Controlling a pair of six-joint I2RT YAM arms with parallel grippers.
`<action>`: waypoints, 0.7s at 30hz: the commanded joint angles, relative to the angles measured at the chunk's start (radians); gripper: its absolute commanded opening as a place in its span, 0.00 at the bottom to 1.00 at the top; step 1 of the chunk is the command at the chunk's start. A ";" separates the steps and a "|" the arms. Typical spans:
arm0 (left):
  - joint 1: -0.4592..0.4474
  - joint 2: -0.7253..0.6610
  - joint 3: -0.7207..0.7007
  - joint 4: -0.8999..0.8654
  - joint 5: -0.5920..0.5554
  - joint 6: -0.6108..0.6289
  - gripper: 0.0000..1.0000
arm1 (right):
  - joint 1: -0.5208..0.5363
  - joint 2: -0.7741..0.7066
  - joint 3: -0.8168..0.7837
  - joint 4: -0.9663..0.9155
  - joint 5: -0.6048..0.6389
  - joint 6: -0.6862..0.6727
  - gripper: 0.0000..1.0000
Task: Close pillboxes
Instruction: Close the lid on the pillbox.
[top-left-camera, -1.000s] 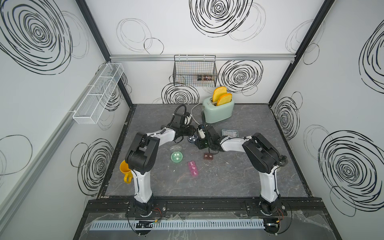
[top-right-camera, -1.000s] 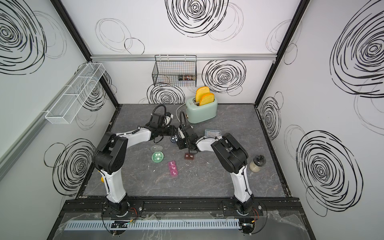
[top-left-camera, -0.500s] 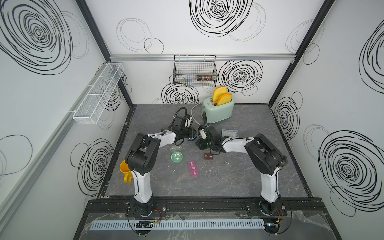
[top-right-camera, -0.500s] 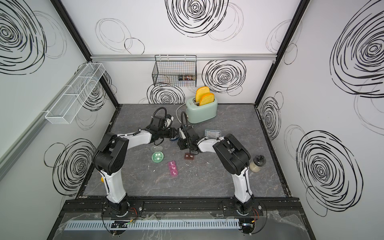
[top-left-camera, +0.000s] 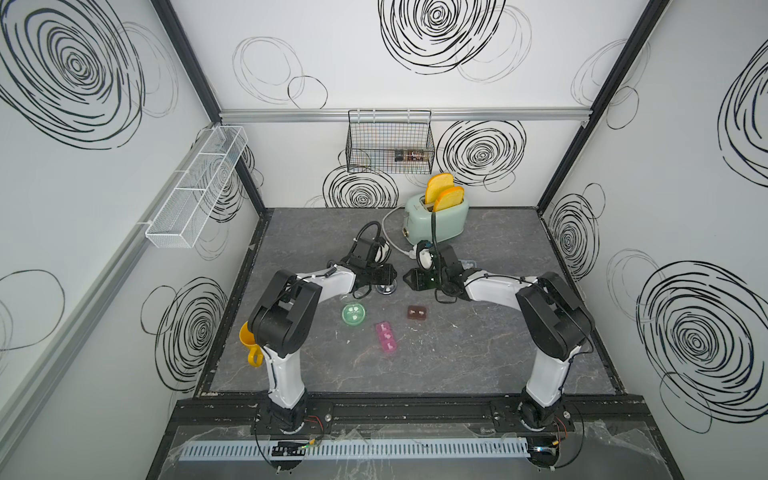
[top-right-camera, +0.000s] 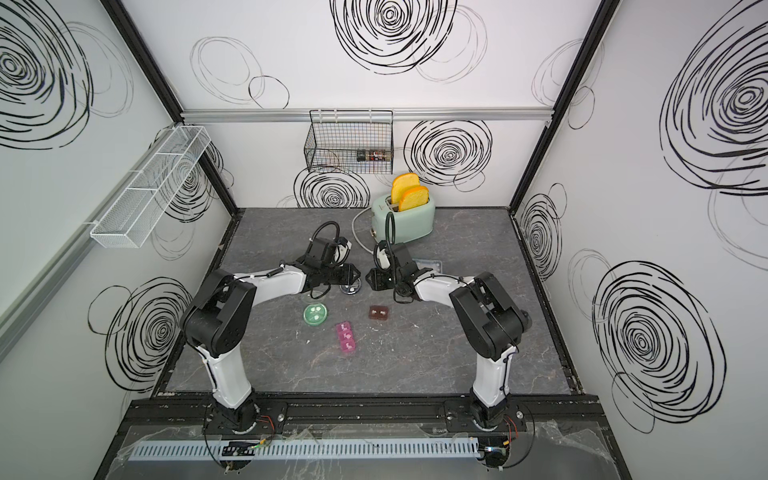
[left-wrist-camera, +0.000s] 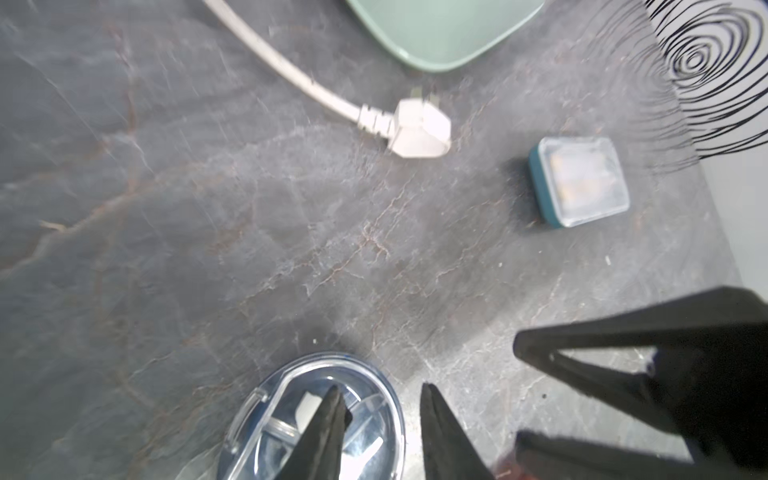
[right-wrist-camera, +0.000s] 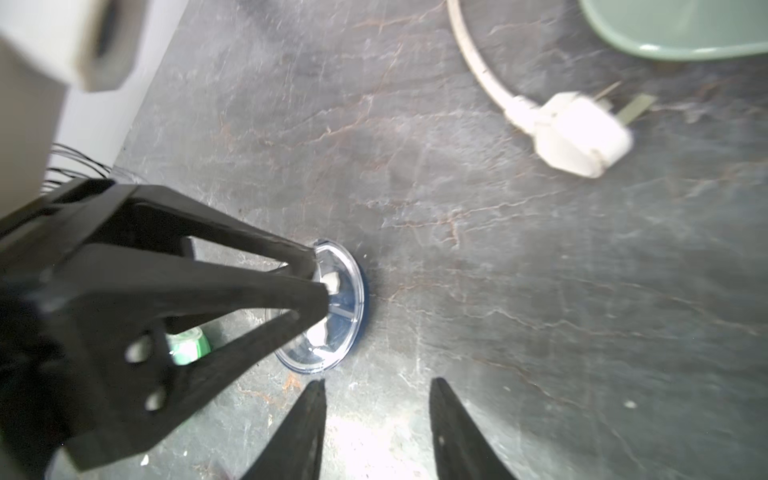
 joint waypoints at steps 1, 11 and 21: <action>0.027 -0.062 0.004 -0.006 0.001 -0.013 0.37 | 0.015 0.005 0.031 -0.063 -0.033 -0.003 0.49; 0.057 -0.065 -0.025 -0.099 -0.045 0.083 0.42 | 0.062 0.118 0.129 -0.089 -0.062 -0.001 0.54; 0.028 -0.002 -0.006 -0.132 -0.095 0.121 0.42 | 0.068 0.175 0.163 -0.110 -0.059 -0.007 0.52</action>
